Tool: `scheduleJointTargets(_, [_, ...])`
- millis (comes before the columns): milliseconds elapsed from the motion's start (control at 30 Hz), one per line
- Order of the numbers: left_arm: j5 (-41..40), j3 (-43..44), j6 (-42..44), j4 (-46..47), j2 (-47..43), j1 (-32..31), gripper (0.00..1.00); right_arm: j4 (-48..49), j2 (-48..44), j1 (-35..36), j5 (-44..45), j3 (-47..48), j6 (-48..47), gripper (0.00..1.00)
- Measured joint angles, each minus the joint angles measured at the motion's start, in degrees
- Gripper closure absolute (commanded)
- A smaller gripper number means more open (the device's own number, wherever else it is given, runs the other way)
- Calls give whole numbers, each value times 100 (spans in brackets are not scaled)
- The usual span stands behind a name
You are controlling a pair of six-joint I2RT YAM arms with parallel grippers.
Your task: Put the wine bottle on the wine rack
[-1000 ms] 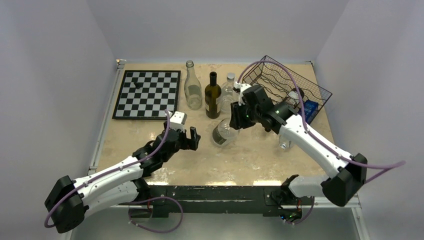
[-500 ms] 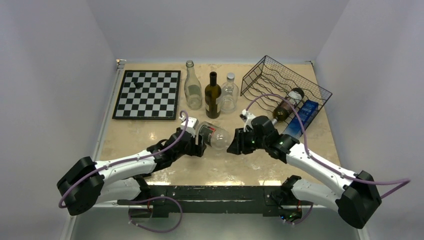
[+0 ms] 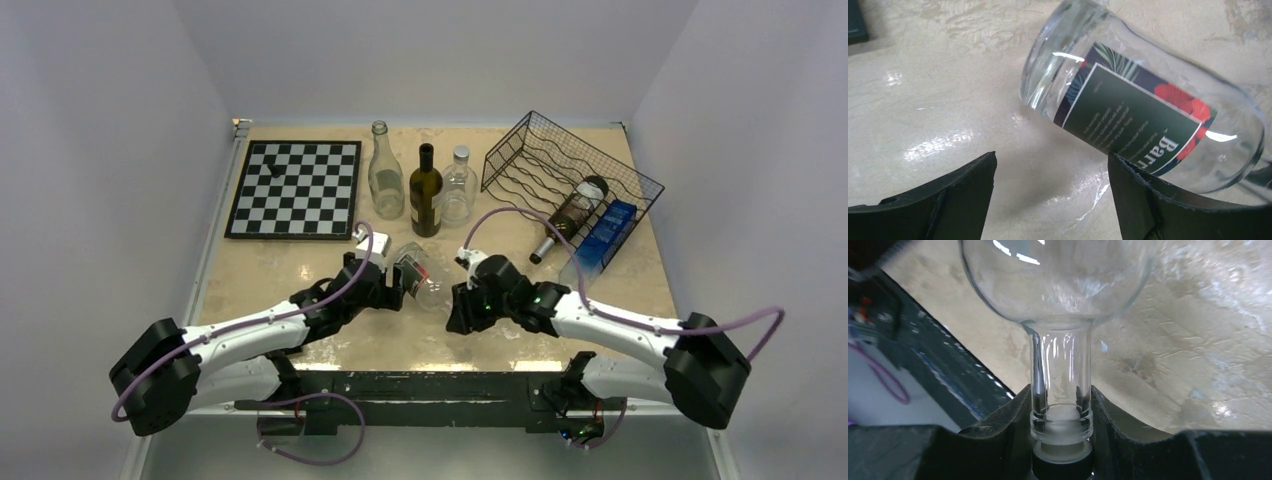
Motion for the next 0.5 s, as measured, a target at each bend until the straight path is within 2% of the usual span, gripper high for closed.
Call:
scheduleJointTargets(167, [-313, 0, 116, -164, -343, 0, 12, -44, 837, 942, 1003, 192, -66, 100])
scheduleJointTargets(300, [-485, 20, 140, -323, -634, 0, 11, -111, 1207, 1351, 1731, 417, -94, 100])
scheduleJointTargets(400, [-529, 61, 144, -485, -826, 0, 11, 39, 1373, 1504, 2142, 448, -162, 90])
scheduleJointTargets(500, [-557, 153, 160, -704, -1058, 0, 11, 175, 1515, 1572, 2365, 461, -179, 73])
